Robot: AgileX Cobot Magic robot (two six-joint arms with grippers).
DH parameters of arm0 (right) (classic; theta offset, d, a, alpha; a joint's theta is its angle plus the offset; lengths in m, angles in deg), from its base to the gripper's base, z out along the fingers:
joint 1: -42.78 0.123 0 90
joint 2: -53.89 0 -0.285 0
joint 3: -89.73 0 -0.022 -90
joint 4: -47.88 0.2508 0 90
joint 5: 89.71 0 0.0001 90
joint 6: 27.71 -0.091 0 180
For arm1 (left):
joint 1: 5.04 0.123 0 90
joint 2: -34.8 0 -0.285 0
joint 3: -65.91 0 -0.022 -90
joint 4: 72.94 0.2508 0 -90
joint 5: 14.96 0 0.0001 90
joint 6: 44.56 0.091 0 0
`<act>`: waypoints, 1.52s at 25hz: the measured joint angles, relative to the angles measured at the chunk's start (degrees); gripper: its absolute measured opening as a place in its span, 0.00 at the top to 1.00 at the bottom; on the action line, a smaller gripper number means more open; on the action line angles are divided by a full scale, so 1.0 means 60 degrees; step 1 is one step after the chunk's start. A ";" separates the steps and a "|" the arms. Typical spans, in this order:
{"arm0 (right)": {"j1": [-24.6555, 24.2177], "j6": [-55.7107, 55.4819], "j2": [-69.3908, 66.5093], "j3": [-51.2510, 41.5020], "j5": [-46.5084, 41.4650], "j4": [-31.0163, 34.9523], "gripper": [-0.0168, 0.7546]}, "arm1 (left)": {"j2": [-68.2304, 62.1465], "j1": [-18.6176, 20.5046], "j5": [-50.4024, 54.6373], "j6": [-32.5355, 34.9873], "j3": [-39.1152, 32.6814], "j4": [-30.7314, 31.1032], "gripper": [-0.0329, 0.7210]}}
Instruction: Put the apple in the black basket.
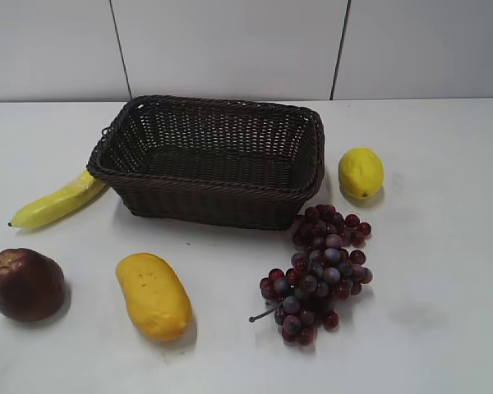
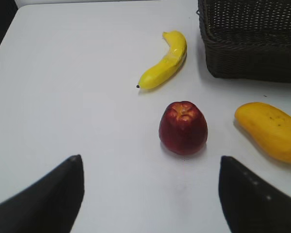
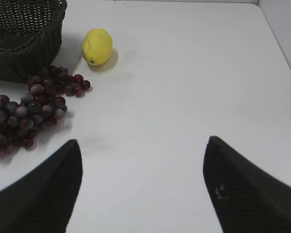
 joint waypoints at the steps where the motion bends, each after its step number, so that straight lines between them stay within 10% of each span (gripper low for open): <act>1: 0.0000 0.0000 0.0000 0.0000 0.0000 0.0000 0.22 | -0.0315 0.0000 -0.0115 0.0000 0.0148 -0.0014 0.09; 18: 0.0000 0.0000 0.0000 0.0000 0.0000 0.0000 0.22 | -1.0177 -0.0200 -0.0596 0.0715 0.3132 -0.1754 0.04; 26: 0.0000 0.0000 0.0000 0.0000 0.0000 0.0000 0.22 | -1.2309 -0.1673 -0.0934 0.0787 0.3481 -0.0428 0.05; 38: 0.0000 0.0000 0.0000 0.0000 0.0000 0.0000 0.22 | -1.4431 -0.1759 -0.2252 0.0787 0.3492 -0.0347 0.05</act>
